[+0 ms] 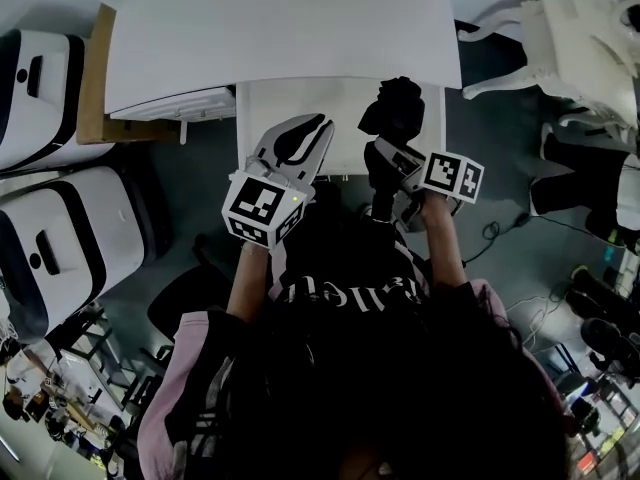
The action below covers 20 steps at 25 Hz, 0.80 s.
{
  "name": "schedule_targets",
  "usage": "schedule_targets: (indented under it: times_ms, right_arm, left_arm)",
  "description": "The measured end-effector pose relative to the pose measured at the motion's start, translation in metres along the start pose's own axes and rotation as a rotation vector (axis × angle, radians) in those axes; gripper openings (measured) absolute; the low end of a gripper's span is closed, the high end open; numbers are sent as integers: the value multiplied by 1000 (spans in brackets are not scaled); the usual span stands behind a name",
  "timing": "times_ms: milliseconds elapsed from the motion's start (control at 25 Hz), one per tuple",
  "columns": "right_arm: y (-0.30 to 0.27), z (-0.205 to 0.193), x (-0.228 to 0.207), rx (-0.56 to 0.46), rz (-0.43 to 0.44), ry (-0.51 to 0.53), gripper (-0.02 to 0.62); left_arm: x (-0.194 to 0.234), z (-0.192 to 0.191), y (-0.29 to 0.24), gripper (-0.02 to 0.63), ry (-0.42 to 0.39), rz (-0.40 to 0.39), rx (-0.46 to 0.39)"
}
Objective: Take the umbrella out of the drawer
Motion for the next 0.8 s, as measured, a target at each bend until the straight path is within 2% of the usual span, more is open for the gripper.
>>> schedule_targets:
  times_ms: [360,600,800]
  right_arm:
    - [72,4,-1,-7,25,173,279]
    - [123,-11,-16,-6,74,208,279]
    - [175,-28,-27,-1,132,226,279]
  left_arm:
    - [-54,1,-6,40,-19,31,-20]
    - [-115,-10,2,40,-32,55,-29]
    - [-184,-17,20,40,-32,81,-45]
Point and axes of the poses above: the fingertips, and each gripper's own axes: y backward along the fingers, x to its left, z out of its top, the point moved 5 cm from there along y, backward along the fingers, and after that the axes turned 15 degrees about -x, right-handed, at the moved point
